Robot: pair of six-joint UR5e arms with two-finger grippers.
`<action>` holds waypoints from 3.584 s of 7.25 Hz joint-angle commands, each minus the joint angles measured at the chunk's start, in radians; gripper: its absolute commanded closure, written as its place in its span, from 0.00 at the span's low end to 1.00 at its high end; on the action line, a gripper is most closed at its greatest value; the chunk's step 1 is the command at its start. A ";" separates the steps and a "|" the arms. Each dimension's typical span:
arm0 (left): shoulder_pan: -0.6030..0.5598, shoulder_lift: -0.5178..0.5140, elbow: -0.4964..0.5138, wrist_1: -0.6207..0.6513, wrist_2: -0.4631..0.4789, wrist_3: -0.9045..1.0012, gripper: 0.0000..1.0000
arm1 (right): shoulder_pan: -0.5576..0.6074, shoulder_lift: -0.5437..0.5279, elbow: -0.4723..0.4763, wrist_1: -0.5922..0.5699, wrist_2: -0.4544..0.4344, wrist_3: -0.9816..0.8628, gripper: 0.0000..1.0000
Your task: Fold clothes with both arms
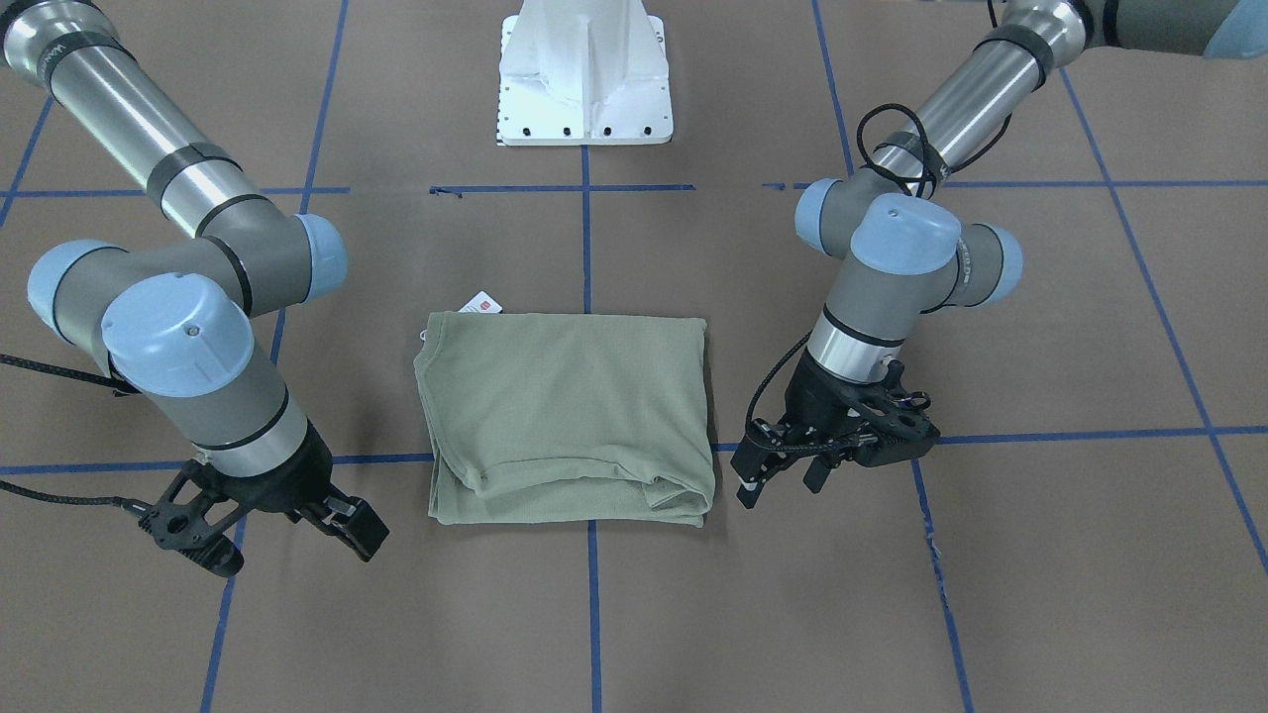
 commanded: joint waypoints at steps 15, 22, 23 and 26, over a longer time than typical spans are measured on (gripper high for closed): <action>-0.757 0.619 -0.472 0.687 -0.566 1.578 0.00 | 0.625 -0.604 0.371 -0.558 0.308 -1.433 0.00; -0.756 0.662 -0.420 0.673 -0.688 1.494 0.00 | 0.622 -0.615 0.362 -0.556 0.320 -1.440 0.00; -0.748 0.650 -0.391 0.676 -0.685 1.495 0.00 | 0.618 -0.614 0.368 -0.555 0.322 -1.437 0.00; -0.745 0.657 -0.391 0.678 -0.681 1.500 0.00 | 0.594 -0.615 0.361 -0.542 0.317 -1.439 0.00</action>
